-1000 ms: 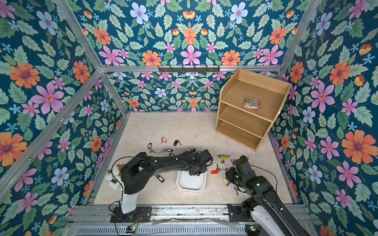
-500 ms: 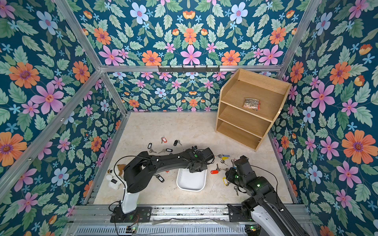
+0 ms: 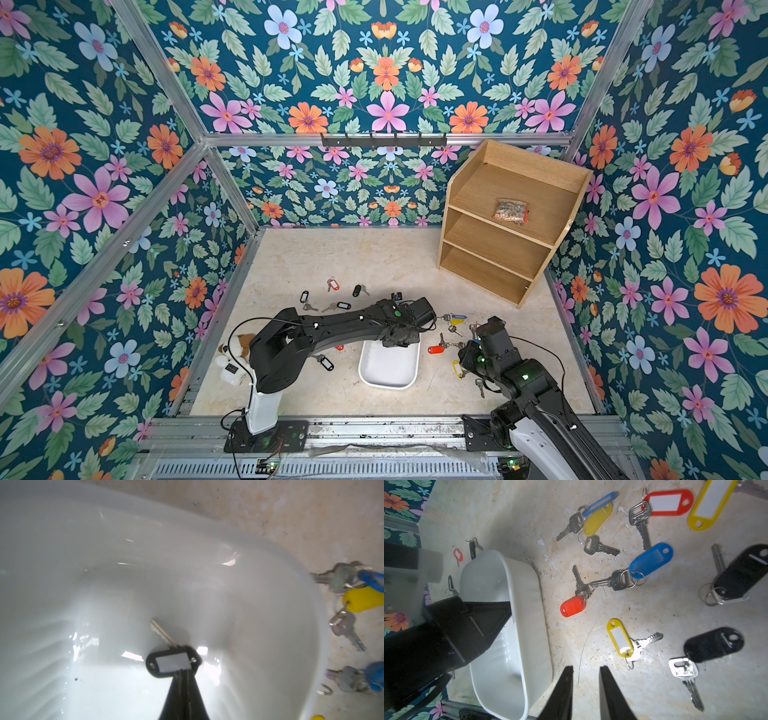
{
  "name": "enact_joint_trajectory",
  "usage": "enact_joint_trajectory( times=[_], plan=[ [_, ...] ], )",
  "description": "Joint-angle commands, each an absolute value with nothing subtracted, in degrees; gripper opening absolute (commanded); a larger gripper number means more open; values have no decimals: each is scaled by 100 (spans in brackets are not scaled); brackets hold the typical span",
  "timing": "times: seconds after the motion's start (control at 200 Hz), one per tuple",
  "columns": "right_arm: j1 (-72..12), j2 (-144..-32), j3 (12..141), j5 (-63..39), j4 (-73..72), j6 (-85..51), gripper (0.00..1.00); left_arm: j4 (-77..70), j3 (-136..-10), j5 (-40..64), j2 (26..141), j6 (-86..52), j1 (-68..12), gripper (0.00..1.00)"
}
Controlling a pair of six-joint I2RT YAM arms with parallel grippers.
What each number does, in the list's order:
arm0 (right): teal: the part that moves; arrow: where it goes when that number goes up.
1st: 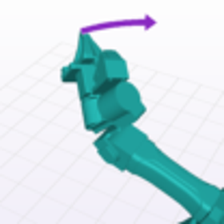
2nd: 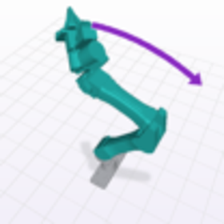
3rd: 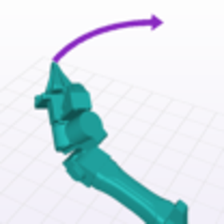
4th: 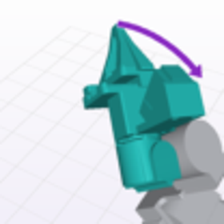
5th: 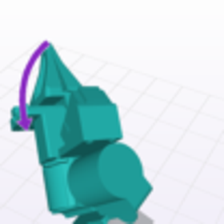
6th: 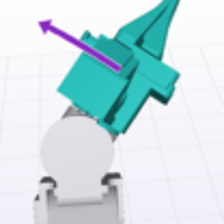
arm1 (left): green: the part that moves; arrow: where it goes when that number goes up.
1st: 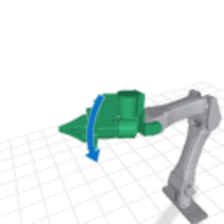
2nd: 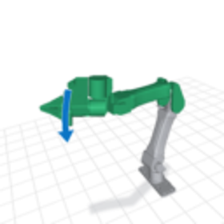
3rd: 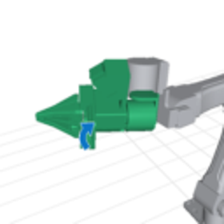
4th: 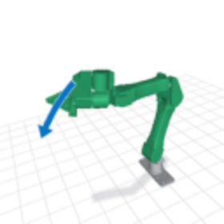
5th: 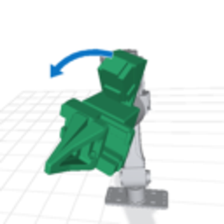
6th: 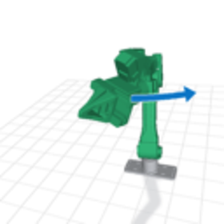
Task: Take the keys out of the storage box
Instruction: Pick up the key from the storage box, then place the key at the center of the board.
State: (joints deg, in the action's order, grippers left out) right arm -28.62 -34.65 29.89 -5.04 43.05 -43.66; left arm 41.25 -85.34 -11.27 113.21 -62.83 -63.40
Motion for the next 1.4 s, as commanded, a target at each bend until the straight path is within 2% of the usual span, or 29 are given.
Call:
enact_joint_trajectory(
  times=[0.0, 0.2, 0.35, 0.465, 0.66, 0.98, 1.155, 1.265, 1.35, 1.395],
  plan=[
    [-2865, -3472, 3041, -441, 4392, -4324, 27, 4458, -8591, -1422, 10935, -6038, -6346, 0],
    [-2870, -3524, 3089, -463, 4376, -4357, 26, 5192, -8735, -1879, 10127, -5837, -6284, 0],
    [-2874, -3585, 3136, -535, 4351, -4367, 25, 5562, -8544, -2039, 9483, -5669, -5869, 0],
    [-2881, -3629, 3197, -597, 4346, -4385, 25, 5498, -7851, -1732, 8905, -5395, -5131, 0],
    [-2883, -3734, 3287, -606, 4370, -4368, 25, 5010, -6489, -1087, 7975, -4562, -3347, 0],
    [-3078, -3867, 3352, -610, 4294, -4503, 26, 4306, -5757, -353, 8308, -3207, -972, 0],
    [-3283, -3870, 3359, -440, 4395, -4623, 27, 4019, -5819, -101, 8652, -2943, -603, 0],
    [-3331, -3826, 3275, -443, 4352, -4714, 31, 3783, -5740, 215, 8442, -2959, -599, 0],
    [-3390, -3841, 3228, -431, 4279, -4787, 37, 3596, -5570, 494, 8030, -2997, -615, 19],
    [-3453, -3890, 3230, -423, 4217, -4821, 40, 3575, -5508, 592, 7794, -2986, -631, 33]
  ],
)
